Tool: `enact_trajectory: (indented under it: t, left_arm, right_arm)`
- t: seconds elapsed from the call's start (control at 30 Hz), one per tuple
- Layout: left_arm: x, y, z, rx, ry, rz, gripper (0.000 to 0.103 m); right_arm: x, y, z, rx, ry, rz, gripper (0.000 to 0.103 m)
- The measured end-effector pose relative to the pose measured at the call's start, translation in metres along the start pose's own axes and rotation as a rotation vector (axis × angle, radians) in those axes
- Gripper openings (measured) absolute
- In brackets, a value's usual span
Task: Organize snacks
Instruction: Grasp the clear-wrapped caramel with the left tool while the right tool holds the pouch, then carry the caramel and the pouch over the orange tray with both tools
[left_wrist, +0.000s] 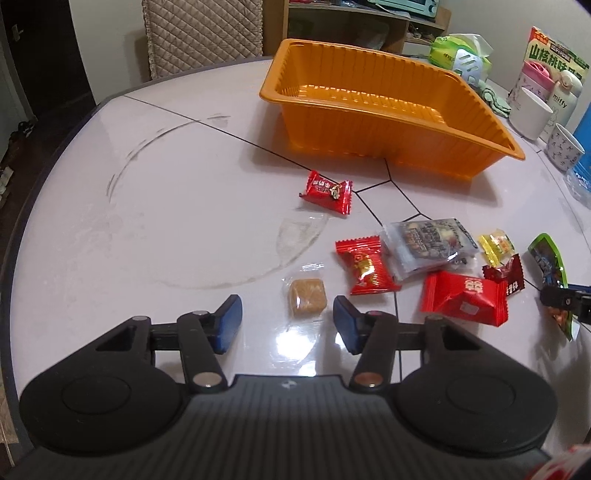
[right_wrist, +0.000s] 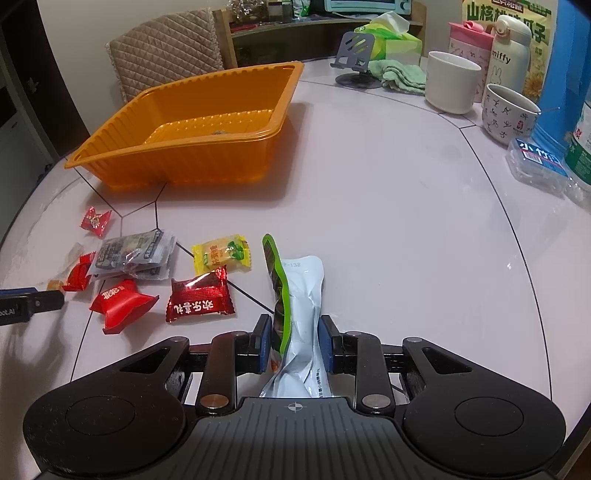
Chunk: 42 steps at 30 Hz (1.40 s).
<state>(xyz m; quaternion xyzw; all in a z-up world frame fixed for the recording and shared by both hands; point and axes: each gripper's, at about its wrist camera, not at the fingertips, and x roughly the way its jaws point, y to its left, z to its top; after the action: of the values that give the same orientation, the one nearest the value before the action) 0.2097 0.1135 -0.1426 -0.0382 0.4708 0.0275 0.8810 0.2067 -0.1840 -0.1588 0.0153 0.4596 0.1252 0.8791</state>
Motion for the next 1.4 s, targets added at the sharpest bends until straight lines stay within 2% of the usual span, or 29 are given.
enact_trajectory:
  t: [0.2,0.37,0.47,0.93,1.4]
  left_arm:
    - [0.003,-0.005,0.005,0.071,-0.011,0.001,0.050]
    - [0.007,-0.010,0.009,0.078,0.004,-0.012,0.029]
    - [0.006,-0.008,0.009,0.069,0.006,-0.015,0.020]
    - [-0.003,-0.003,0.001,0.050,0.017,-0.013,0.019]
    - [-0.024,-0.003,0.005,0.050,-0.023,-0.026,0.019]
  right_arm:
    - [0.001,0.002,0.000,-0.014,0.002,-0.002,0.028]
    - [0.001,0.001,0.000,-0.017,0.003,-0.001,0.028]
    - [0.001,0.001,0.000,-0.016,0.001,-0.002,0.028]
    - [0.001,0.001,0.000,-0.021,0.003,-0.002,0.028]
    - [-0.015,-0.002,0.006,-0.018,-0.028,0.042,0.027]
